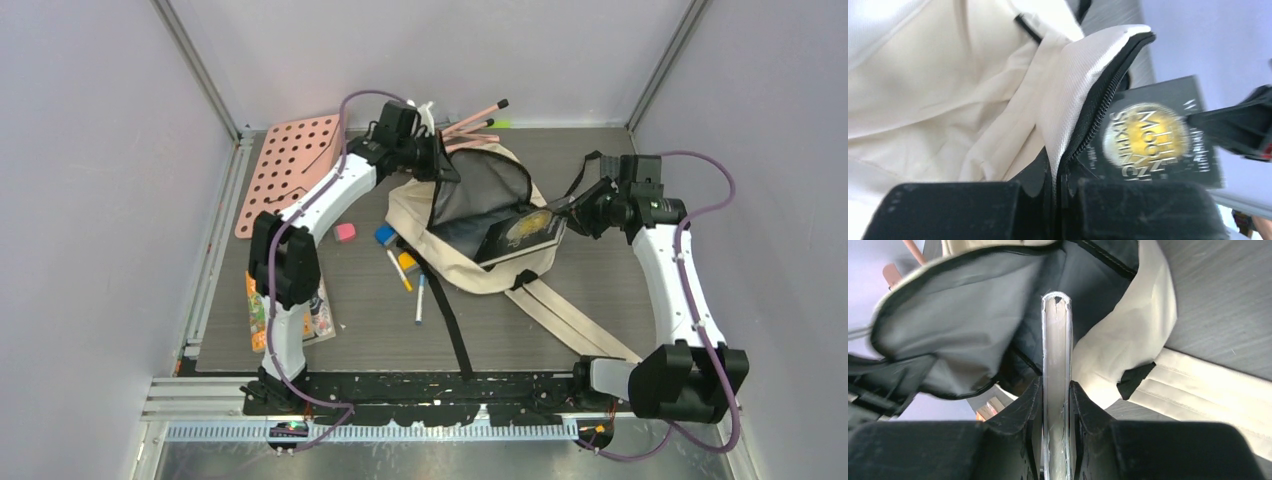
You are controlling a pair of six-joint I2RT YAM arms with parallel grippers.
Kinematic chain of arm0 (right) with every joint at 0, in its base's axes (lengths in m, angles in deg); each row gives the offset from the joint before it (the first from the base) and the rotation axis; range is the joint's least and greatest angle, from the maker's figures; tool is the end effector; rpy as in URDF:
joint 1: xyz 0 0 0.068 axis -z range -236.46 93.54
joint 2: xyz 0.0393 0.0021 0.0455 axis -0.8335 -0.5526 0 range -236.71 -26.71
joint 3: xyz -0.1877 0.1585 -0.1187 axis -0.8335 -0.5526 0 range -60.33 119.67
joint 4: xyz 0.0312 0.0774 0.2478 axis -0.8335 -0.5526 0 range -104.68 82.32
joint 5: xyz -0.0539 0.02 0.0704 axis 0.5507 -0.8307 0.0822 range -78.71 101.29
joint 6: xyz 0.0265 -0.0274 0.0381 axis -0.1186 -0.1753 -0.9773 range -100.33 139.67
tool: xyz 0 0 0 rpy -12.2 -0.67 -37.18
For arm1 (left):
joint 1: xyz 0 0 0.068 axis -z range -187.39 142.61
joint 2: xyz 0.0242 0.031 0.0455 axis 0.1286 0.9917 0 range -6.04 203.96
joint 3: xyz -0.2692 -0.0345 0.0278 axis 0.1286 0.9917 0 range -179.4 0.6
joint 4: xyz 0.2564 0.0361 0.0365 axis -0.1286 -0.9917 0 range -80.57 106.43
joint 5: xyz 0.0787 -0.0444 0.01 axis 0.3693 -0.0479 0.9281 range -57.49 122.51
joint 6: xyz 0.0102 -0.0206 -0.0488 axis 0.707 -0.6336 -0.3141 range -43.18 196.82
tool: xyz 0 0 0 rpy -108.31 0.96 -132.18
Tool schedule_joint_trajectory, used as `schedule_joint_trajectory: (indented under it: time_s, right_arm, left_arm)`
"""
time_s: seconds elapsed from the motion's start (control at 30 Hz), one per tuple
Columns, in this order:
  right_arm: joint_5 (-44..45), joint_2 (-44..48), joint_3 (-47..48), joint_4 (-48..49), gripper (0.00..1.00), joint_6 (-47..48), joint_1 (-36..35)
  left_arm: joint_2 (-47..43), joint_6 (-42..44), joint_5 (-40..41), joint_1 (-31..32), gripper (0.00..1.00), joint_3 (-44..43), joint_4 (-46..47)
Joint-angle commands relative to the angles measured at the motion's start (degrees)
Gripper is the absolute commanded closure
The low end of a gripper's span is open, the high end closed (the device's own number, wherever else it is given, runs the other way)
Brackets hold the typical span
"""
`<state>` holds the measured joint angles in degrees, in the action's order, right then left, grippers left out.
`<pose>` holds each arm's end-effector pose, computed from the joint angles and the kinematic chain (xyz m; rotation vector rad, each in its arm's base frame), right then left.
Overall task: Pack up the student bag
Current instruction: Place the book in the student bag.
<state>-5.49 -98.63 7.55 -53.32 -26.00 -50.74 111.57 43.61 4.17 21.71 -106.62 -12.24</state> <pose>0.2563 -0.0154 0.3247 0.9613 2.3099 0.6595 0.4076 -0.2463 0.2958 0.2017 2.4013 -1.1065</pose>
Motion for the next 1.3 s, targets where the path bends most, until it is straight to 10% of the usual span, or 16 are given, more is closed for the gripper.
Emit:
schedule_joint_trajectory:
  time_s: [0.0,0.93,1.27]
  right_arm:
    - [3.90,5.90,-2.60,3.12,0.99,-8.79,-0.20]
    - [15.64,3.16,-20.36,47.55,0.99,-22.01,-8.51]
    - [20.25,-0.58,-24.72,33.74,0.98,-25.34,-8.70]
  left_arm:
    - [-7.17,-5.48,1.39,-0.23,1.00,-1.23,11.86]
    - [-6.76,-13.73,0.71,2.14,1.00,1.17,19.45]
    - [-5.31,-15.38,-0.51,2.57,1.00,1.42,21.05]
